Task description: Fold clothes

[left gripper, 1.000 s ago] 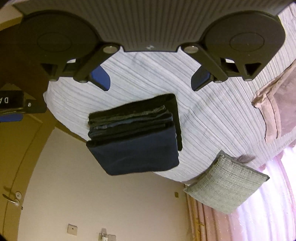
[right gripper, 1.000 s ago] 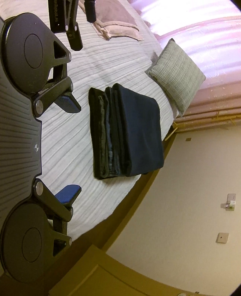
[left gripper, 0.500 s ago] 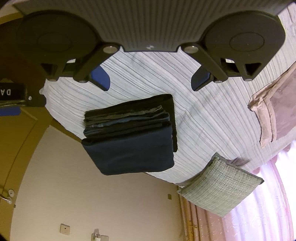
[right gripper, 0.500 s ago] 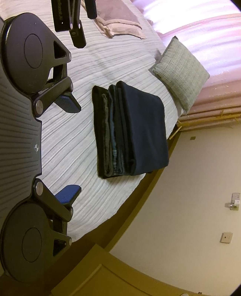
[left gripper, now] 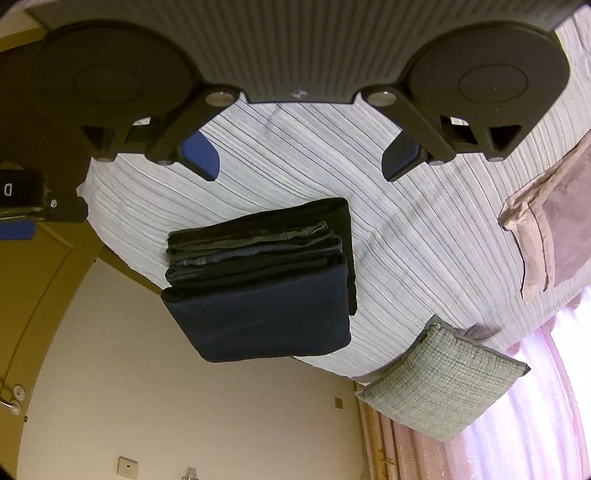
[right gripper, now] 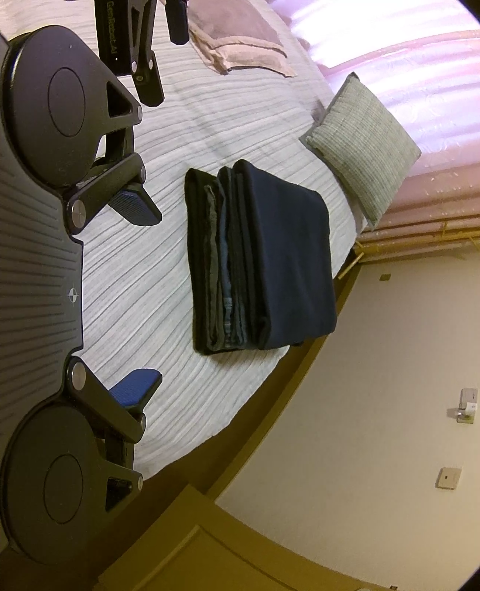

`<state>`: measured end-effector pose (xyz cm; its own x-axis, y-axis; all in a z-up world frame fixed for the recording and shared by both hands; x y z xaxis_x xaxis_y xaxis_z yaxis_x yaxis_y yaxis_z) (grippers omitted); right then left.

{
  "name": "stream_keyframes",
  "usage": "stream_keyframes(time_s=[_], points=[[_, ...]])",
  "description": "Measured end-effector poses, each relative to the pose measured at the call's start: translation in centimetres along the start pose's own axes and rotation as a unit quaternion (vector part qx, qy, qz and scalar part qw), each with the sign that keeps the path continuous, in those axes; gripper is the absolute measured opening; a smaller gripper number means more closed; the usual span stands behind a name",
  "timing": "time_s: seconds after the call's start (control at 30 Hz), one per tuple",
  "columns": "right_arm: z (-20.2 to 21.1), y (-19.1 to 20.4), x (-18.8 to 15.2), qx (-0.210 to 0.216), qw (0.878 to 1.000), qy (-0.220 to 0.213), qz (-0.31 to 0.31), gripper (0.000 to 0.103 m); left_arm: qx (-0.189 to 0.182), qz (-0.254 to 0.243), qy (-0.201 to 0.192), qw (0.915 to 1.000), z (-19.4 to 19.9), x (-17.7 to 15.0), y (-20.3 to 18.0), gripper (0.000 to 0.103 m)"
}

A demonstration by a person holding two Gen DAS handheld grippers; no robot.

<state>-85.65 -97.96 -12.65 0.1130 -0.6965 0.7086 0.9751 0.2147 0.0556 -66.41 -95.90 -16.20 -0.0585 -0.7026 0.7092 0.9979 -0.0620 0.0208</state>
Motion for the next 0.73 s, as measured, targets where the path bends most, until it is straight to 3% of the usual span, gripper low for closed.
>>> stream_keyframes(time_s=[0.13, 0.73], points=[[-0.23, 0.12, -0.22, 0.003, 1.0, 0.004, 0.002, 0.087, 0.004, 0.002, -0.001, 1.0, -0.08, -0.08, -0.04, 0.098], [-0.24, 0.08, -0.55, 0.005, 1.0, 0.009, 0.007, 0.087, 0.0, 0.004, -0.01, 0.9999, -0.05, -0.02, -0.72, 0.101]])
Point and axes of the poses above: each gripper's, at about its wrist camera, not at the fingertips, and z roughly against the way its jaws point, y to its left, x to its top, the point moved 10 cm from there along -z, roughly the way its jaws point, and after that the axes turned 6 degrees about -y, right-handed, at the moved point
